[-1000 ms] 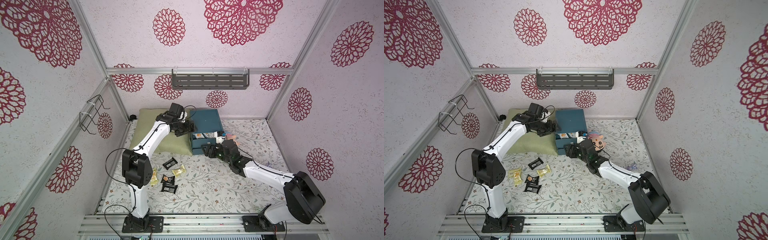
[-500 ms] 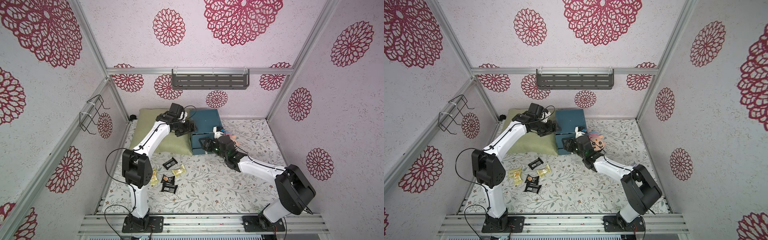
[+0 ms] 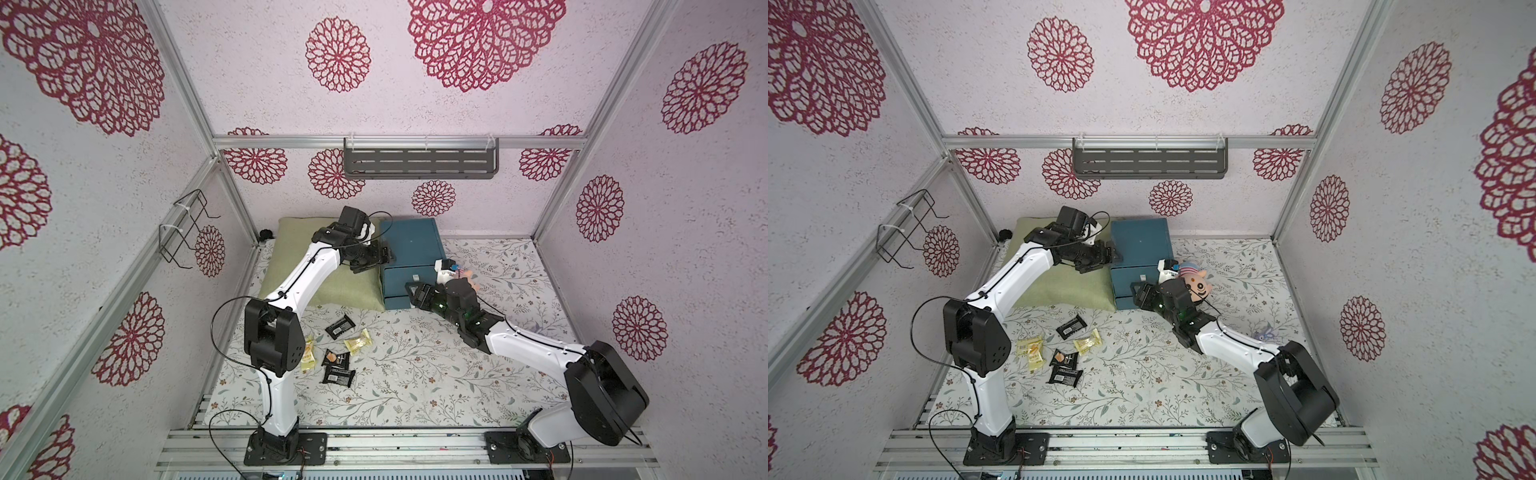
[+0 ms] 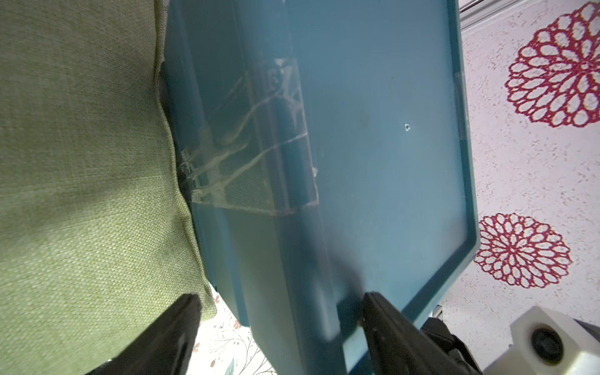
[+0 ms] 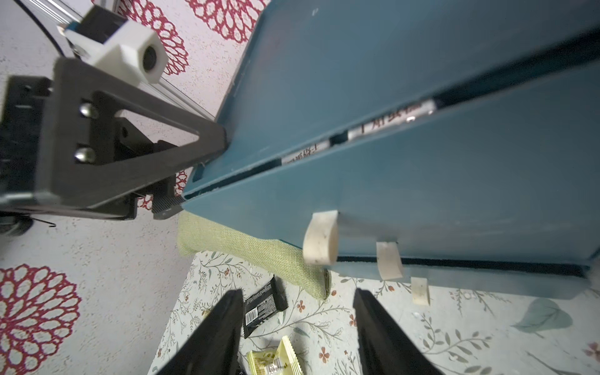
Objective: Place the cookies into the drawer by color
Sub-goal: Close the drawer in the storage box.
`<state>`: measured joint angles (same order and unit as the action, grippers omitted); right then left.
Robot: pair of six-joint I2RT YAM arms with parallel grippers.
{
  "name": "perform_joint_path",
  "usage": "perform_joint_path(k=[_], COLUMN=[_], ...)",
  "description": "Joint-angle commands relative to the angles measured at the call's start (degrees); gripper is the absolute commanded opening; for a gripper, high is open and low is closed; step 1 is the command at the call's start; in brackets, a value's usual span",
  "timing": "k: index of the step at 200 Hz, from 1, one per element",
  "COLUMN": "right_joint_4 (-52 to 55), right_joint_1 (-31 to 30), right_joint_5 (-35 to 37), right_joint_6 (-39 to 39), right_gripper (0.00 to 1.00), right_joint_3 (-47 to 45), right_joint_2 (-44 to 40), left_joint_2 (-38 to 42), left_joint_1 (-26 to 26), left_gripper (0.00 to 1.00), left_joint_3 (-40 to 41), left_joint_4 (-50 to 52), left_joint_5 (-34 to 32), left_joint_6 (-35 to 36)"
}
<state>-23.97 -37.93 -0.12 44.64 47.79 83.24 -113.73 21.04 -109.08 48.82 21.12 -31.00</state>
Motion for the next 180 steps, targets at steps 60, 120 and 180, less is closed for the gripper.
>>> perform_joint_path(k=[60,120,180], right_joint_4=[-2.64,-3.27,-7.54], right_joint_1=[5.99,6.67,5.81], right_joint_5=[-0.01,-1.26,-0.62], right_joint_6=[0.18,0.83,4.23], right_gripper=[0.47,0.44,0.43], right_joint_3=[1.72,6.79,0.31], right_joint_2=[0.08,5.23,2.46], left_joint_2=[-0.45,-0.53,-0.70], left_joint_1=[-0.39,-0.38,-0.43], left_gripper=[0.85,0.85,0.85], left_joint_3=[2.16,2.09,1.93], left_joint_4=[5.12,5.20,5.29], left_joint_5=[-3.37,-3.18,-2.98], left_joint_6=[1.93,1.93,1.95])
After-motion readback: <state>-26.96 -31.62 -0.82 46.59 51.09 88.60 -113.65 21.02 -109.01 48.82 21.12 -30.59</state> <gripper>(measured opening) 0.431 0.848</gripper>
